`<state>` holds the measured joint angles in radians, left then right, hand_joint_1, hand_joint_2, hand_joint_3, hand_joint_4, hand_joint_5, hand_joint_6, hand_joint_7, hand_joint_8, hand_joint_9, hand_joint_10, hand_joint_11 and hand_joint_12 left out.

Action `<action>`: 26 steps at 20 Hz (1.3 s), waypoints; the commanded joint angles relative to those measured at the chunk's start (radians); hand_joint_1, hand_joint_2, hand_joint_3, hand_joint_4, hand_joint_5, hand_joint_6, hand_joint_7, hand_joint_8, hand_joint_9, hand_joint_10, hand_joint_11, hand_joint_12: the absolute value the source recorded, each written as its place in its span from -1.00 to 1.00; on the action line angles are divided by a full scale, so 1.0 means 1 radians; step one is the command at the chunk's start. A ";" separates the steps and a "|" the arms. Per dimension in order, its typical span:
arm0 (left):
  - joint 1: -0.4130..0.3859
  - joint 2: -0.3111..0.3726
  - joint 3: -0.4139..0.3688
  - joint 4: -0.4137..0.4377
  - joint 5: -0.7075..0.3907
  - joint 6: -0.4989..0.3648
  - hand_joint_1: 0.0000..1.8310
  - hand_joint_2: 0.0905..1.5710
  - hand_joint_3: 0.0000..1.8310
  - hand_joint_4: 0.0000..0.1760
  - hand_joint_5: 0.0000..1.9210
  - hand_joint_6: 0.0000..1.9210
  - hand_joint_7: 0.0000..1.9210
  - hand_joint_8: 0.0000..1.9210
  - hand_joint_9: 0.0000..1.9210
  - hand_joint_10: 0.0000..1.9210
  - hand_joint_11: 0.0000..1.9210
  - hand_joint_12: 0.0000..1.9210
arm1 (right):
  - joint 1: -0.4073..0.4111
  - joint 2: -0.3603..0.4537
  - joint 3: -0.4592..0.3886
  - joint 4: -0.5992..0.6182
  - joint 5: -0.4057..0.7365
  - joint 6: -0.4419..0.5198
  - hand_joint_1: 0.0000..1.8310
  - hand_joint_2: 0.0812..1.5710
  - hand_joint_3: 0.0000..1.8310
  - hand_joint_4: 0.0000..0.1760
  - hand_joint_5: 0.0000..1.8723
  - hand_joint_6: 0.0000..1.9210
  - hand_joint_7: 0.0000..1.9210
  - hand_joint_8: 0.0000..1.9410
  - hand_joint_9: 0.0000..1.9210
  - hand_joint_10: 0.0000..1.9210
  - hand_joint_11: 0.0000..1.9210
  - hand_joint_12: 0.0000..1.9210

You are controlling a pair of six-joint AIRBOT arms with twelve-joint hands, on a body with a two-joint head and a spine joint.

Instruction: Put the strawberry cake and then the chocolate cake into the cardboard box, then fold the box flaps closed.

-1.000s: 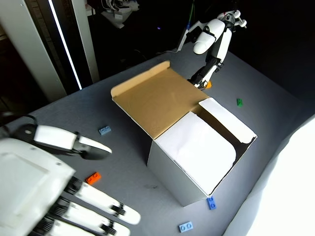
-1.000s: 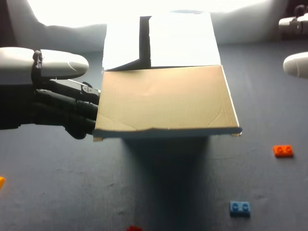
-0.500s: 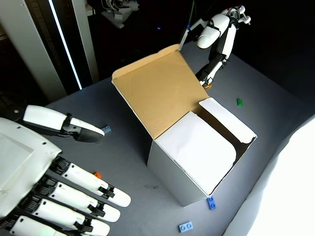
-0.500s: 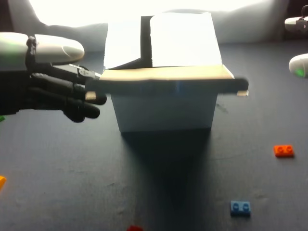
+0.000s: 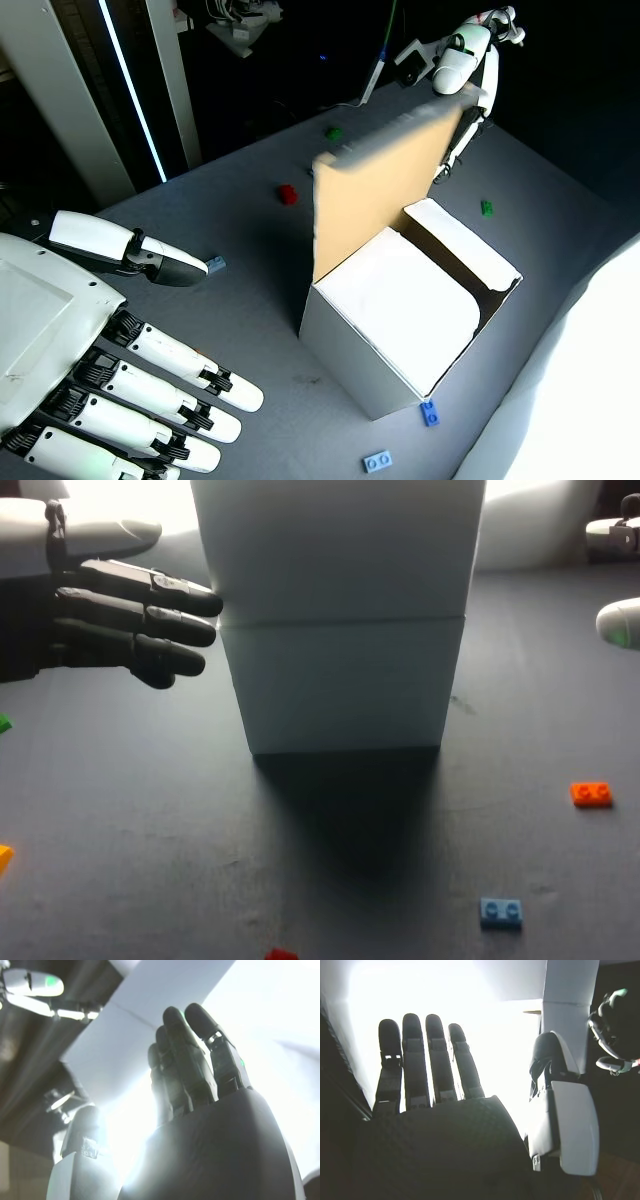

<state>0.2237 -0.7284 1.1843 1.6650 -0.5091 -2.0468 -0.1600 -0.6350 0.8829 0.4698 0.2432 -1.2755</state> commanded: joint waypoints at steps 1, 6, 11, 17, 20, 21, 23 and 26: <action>-0.018 -0.001 0.006 -0.062 0.018 -0.012 -0.85 0.52 -1.00 -0.85 -0.57 -1.00 -0.47 -1.00 -0.38 -1.00 -0.87 0.30 | 0.005 0.016 0.001 -0.004 0.112 -0.001 -0.95 0.44 -1.00 -1.00 -0.75 -1.00 -0.68 -1.00 -0.64 -1.00 -1.00 0.18; -0.058 -0.030 0.015 -0.062 0.029 0.012 -0.86 0.51 -1.00 -0.78 -0.57 -1.00 -0.47 -1.00 -0.37 -1.00 -0.86 0.29 | 0.004 0.016 0.000 -0.004 0.108 -0.002 -0.95 0.44 -1.00 -1.00 -0.75 -1.00 -0.68 -1.00 -0.64 -1.00 -1.00 0.18; -0.109 -0.070 0.040 -0.041 0.030 0.069 -0.87 0.53 -1.00 -0.82 -0.59 -1.00 -0.47 -1.00 -0.38 -1.00 -0.89 0.31 | 0.003 0.016 0.000 -0.004 0.103 -0.002 -0.95 0.44 -1.00 -1.00 -0.75 -1.00 -0.68 -1.00 -0.65 -1.00 -1.00 0.15; -0.240 -0.138 0.121 0.101 -0.006 0.151 -0.90 0.53 -1.00 -0.79 -0.59 -1.00 -0.47 -1.00 -0.38 -1.00 -0.89 0.31 | 0.003 0.016 0.000 -0.004 0.098 -0.002 -0.97 0.44 -1.00 -1.00 -0.75 -1.00 -0.68 -1.00 -0.65 -1.00 -1.00 0.16; -0.309 -0.181 0.173 0.144 -0.006 0.213 -0.83 0.51 -1.00 -0.84 -0.57 -0.99 -0.46 -0.99 -0.36 -0.99 -0.88 0.31 | 0.003 0.016 0.000 -0.004 0.096 -0.002 -0.92 0.43 -1.00 -1.00 -0.74 -1.00 -0.68 -1.00 -0.65 -1.00 -1.00 0.14; -0.321 -0.193 0.185 0.144 -0.005 0.243 -0.83 0.51 -1.00 -0.83 -0.57 -0.99 -0.46 -1.00 -0.37 -1.00 -0.89 0.30 | 0.003 0.016 0.000 -0.004 0.096 -0.002 -0.93 0.44 -1.00 -1.00 -0.75 -1.00 -0.69 -1.00 -0.66 -1.00 -1.00 0.12; -0.335 -0.211 0.204 0.144 -0.011 0.295 -0.83 0.51 -1.00 -0.84 -0.58 -1.00 -0.46 -1.00 -0.36 -0.99 -0.87 0.31 | 0.003 0.016 0.000 -0.004 0.096 -0.002 -0.96 0.45 -1.00 -1.00 -0.76 -1.00 -0.68 -1.00 -0.66 -1.00 -1.00 0.14; -0.345 -0.283 0.275 0.152 -0.091 0.411 -0.84 0.51 -1.00 -0.81 -0.59 -1.00 -0.46 -1.00 -0.36 -1.00 -0.86 0.29 | 0.003 0.016 0.000 -0.004 0.096 -0.002 -0.94 0.44 -1.00 -1.00 -0.76 -1.00 -0.69 -1.00 -0.65 -0.99 -1.00 0.15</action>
<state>-0.1062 -1.0241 1.4723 1.8774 -0.5999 -1.6238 -0.1654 -0.6319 0.8818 0.4702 0.2325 -1.2800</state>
